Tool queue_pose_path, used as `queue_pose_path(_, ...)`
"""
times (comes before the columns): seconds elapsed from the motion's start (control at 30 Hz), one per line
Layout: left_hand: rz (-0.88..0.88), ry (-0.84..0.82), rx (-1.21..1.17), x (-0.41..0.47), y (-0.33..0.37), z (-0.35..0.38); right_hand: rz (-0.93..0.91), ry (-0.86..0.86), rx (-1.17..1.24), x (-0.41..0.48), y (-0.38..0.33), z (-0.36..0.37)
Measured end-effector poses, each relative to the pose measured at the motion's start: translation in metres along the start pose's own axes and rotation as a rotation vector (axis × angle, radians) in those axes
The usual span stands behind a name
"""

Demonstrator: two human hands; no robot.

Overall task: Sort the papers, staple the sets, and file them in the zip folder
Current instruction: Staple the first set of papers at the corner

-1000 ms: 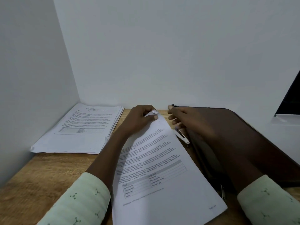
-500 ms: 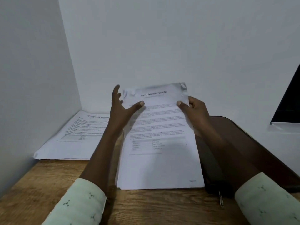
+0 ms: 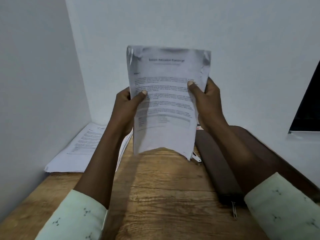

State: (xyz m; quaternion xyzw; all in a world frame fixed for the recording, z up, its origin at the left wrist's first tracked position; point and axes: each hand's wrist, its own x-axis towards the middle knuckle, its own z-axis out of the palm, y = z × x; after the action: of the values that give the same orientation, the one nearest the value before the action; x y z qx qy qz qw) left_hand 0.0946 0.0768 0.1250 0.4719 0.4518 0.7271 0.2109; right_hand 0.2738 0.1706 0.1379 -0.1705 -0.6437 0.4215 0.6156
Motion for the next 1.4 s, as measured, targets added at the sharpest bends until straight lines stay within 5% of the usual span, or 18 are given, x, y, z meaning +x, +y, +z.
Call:
queue_pose_path(0.2, -0.158, -0.034, 0.078, -0.024, -0.043, -0.011, 0.084, -0.048, -0.086, -0.021, 0.018, -0.001)
queue_pose_path(0.67, -0.204, -0.005, 0.085, -0.02, -0.053, -0.013, 0.136, -0.046, -0.126, -0.023, 0.029, -0.004)
queue_pose_path(0.9, -0.293, -0.024, -0.169, -0.004, -0.038, -0.031, 0.117, -0.052, -0.378, -0.028, 0.041, -0.009)
queue_pose_path(1.17, -0.315, 0.386, 0.718, -0.001, -0.056, -0.142, 0.578, -0.085, -0.212, -0.029, 0.093, -0.005)
queue_pose_path(1.4, -0.471, 0.367, 1.07, -0.006, -0.082, -0.2, 0.799, -0.079, 0.002, -0.037, 0.119, 0.016)
